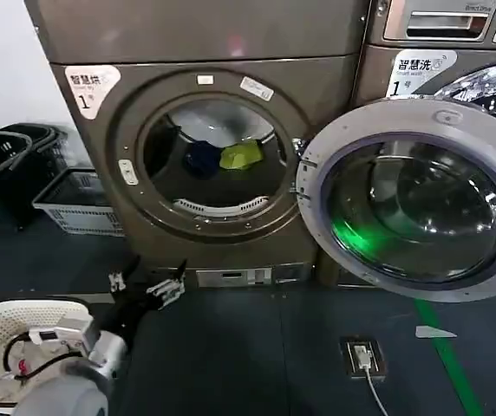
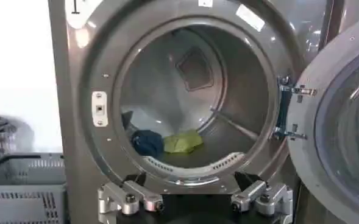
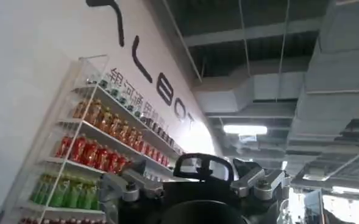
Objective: Grasp the clothes from the dryer.
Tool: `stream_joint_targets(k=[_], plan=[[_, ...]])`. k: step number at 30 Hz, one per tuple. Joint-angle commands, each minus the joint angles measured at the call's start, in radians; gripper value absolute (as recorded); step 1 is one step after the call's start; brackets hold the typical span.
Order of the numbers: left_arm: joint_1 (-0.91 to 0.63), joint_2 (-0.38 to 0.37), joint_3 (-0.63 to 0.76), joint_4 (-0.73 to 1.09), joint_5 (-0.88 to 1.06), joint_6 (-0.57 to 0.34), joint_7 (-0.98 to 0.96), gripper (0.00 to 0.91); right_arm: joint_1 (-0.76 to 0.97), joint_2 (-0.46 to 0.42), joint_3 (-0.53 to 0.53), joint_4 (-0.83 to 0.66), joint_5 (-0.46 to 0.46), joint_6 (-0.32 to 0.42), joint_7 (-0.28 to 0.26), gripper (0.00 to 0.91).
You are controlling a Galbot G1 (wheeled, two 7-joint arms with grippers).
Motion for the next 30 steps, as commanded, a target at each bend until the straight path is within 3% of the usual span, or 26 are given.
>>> stream_joint_targets(k=[1,18,30], plan=[[-0.001,0.003,0.0,-0.005,-0.004,-0.001,0.001,0.907,-0.002,0.0,0.003,-0.002,0.017,0.014,0.002,0.907],[-0.003,0.014,-0.004,-0.039,-0.023,0.001,0.001,0.907,-0.051,-0.016,0.107,-0.016,0.039,0.021,-0.008,0.907],[-0.012,0.011,-0.012,-0.031,-0.015,-0.008,0.004,0.907,-0.046,-0.02,0.105,0.0,0.06,0.021,-0.029,0.907]])
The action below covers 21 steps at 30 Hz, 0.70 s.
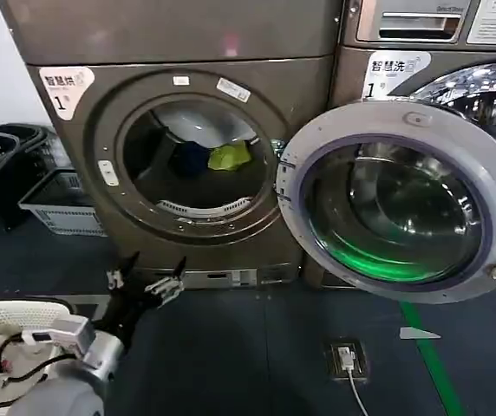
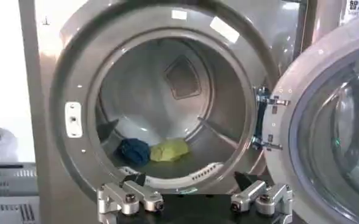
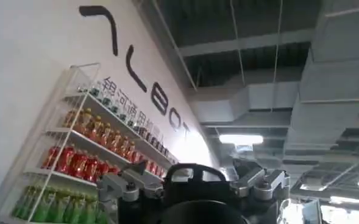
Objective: Grasp the clothes from the dryer.
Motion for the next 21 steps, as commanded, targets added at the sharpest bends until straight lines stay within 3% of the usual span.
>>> stream_joint_targets(k=[1,21], plan=[[-0.004,-0.003,0.001,0.011,0.006,-0.004,0.001,0.907,-0.001,-0.001,0.011,0.002,0.008,0.001,-0.004,0.907],[-0.006,-0.005,0.004,0.011,0.004,-0.003,0.003,0.907,0.002,-0.003,0.01,-0.007,-0.002,0.008,-0.014,0.907]])
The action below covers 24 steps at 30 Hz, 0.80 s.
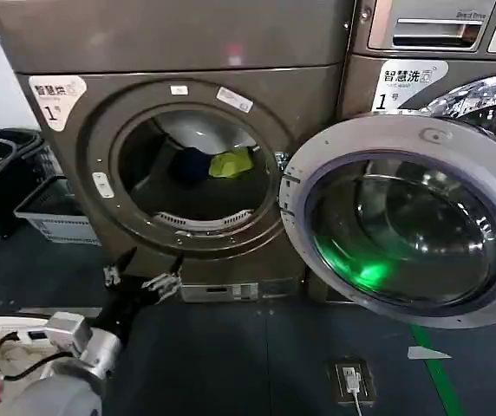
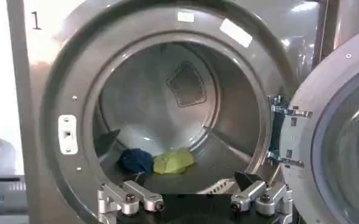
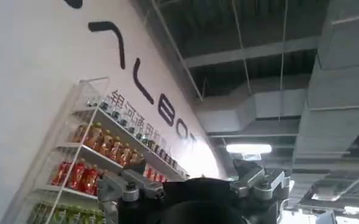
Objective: Grasp the clothes from the dryer.
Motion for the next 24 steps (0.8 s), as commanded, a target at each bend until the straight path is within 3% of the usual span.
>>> stream_joint_targets(k=[1,24], plan=[[0.0,0.003,0.001,0.0,0.001,0.002,0.0,0.907,0.0,-0.001,0.002,-0.002,-0.001,0.0,-0.001,0.907],[0.009,0.008,-0.006,-0.015,-0.006,0.006,0.0,0.907,0.01,0.005,-0.012,0.01,-0.003,0.0,-0.007,0.907]])
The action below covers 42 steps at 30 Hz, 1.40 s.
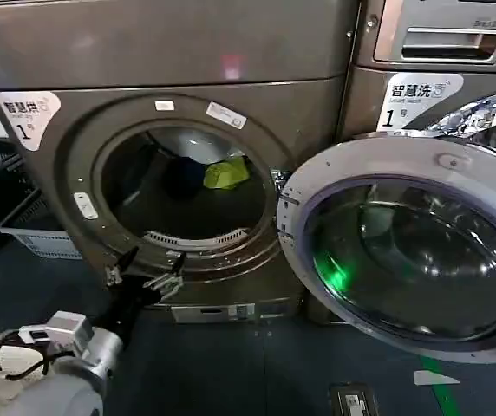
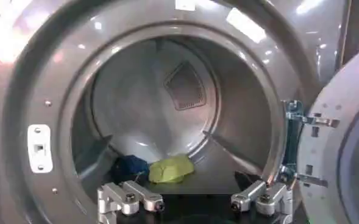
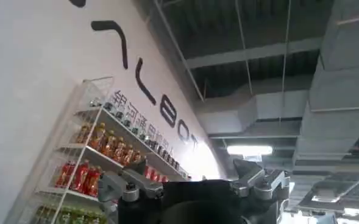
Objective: Grasp the clothes from the dryer.
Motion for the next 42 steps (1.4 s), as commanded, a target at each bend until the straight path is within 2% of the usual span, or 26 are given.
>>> stream_joint_targets(k=[1,42], plan=[[-0.001,-0.002,-0.005,0.001,-0.002,0.001,0.0,0.907,0.001,0.002,-0.001,0.001,-0.001,0.0,0.0,0.907],[0.007,0.0,-0.009,-0.015,-0.002,-0.001,0.006,0.907,-0.001,0.001,0.008,-0.002,0.0,0.002,-0.005,0.907]])
